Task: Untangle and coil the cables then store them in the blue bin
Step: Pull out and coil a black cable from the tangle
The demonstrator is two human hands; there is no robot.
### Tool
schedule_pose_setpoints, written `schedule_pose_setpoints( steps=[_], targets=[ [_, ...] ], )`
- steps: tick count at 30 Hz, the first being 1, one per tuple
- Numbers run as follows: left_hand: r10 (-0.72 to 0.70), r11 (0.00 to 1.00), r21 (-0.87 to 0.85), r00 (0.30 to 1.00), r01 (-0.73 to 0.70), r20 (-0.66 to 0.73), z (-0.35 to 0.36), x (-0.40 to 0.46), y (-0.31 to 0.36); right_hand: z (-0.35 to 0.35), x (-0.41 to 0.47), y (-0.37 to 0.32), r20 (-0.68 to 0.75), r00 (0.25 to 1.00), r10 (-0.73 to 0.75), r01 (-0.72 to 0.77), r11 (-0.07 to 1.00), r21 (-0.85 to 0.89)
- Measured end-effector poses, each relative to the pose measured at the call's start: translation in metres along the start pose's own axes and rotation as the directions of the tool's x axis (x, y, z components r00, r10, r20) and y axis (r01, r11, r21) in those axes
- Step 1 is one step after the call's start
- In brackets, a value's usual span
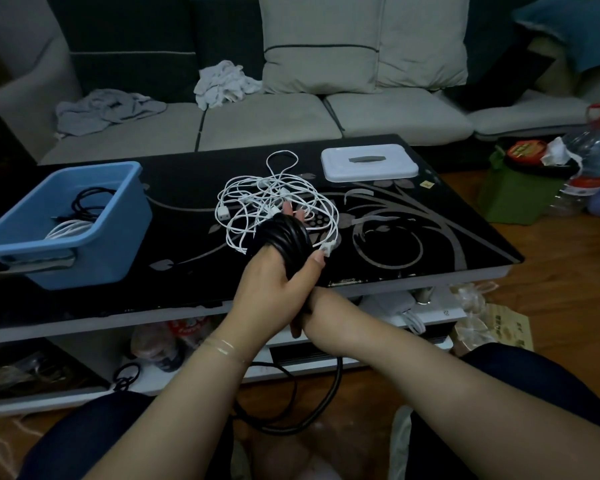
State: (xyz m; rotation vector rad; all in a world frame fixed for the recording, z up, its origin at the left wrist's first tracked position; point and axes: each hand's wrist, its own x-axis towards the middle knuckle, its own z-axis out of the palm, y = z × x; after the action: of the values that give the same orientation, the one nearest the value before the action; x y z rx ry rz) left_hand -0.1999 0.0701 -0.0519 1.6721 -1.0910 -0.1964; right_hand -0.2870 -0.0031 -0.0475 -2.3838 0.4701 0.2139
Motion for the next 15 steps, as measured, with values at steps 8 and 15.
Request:
schedule_pose_setpoints(
  steps=[8,15],
  targets=[
    [-0.057,0.941,0.331,0.998,0.063,-0.027,-0.014,0.005,0.002,-0.002,-0.008,0.006,-0.196,0.959,-0.205,0.141,0.944,-0.298],
    [-0.106,0.924,0.376,0.99,0.065,0.091,-0.021,0.007,-0.003,-0.004,-0.017,0.008,-0.201,0.937,-0.285,0.214,0.925,-0.313]
  ],
)
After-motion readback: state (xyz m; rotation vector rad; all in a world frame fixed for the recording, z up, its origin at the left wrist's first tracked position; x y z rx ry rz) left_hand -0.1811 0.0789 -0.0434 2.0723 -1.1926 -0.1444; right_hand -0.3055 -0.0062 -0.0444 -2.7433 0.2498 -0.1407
